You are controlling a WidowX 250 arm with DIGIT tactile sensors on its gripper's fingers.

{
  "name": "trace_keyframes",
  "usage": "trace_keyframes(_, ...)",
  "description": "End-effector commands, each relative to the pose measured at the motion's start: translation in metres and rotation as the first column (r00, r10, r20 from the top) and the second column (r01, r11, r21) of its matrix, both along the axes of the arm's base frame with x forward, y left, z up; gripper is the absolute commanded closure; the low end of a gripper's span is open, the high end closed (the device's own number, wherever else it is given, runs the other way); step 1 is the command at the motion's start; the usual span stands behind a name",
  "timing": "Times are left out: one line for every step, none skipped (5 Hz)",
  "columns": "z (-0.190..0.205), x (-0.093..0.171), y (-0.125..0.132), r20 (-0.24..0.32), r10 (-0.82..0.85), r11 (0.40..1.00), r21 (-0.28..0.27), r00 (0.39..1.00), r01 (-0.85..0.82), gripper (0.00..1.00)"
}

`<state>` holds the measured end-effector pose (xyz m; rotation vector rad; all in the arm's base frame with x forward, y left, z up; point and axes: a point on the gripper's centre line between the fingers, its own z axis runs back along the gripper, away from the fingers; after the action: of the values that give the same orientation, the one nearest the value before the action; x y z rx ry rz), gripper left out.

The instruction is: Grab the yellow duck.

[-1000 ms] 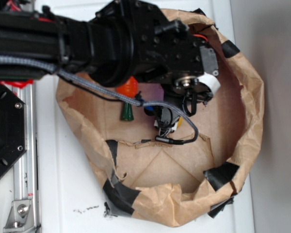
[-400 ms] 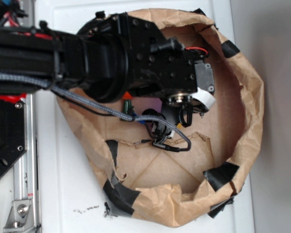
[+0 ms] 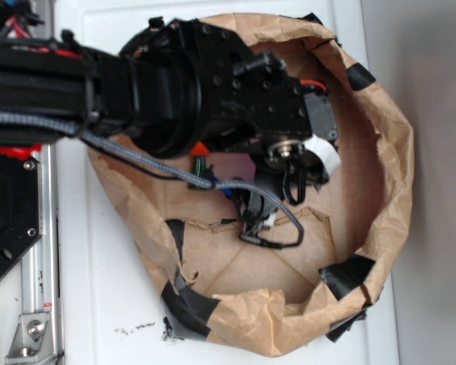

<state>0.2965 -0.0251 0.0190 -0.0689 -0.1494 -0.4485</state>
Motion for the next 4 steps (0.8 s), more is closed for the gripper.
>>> trace_keyframes(0.016, 0.017, -0.016, 0.064, -0.04, 0.997, -0.061, 0.997, 0.044, 0.0)
trace_keyframes(0.017, 0.016, -0.014, 0.062, -0.038, 0.997, -0.058, 0.997, 0.041, 0.0)
trace_keyframes(0.021, 0.008, -0.005, 0.045, -0.005, 1.0, -0.024, 0.999, 0.006, 0.0)
trace_keyframes(0.028, -0.006, 0.016, 0.021, 0.057, 0.998, 0.033, 0.998, -0.057, 0.0)
